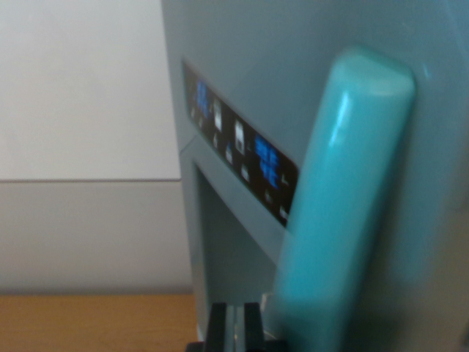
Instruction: Close fridge door
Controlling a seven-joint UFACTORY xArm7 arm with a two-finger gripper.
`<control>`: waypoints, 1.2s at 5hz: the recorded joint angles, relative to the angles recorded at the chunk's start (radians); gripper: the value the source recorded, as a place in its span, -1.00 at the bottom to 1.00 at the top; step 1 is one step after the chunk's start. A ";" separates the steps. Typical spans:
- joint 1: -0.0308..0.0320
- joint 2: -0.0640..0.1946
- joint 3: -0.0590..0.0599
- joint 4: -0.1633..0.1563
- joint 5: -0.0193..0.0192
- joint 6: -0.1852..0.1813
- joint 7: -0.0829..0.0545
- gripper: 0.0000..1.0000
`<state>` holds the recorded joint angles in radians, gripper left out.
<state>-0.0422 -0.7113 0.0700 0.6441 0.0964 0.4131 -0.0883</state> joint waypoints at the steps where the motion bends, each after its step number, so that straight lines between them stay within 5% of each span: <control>1: 0.0000 0.058 -0.013 0.038 0.0000 -0.006 0.000 1.00; 2: 0.0000 0.058 -0.013 0.038 0.0000 -0.006 0.000 1.00; 3: 0.0000 0.090 -0.047 0.049 0.0000 -0.006 0.000 1.00; 4: 0.0000 0.090 -0.047 0.049 0.0000 -0.006 0.000 1.00; 5: 0.0000 0.108 -0.095 0.073 0.0000 -0.006 0.000 1.00; 6: 0.0000 0.108 -0.095 0.073 0.0000 -0.006 0.000 1.00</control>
<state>-0.0422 -0.6033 -0.0254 0.7168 0.0964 0.4073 -0.0883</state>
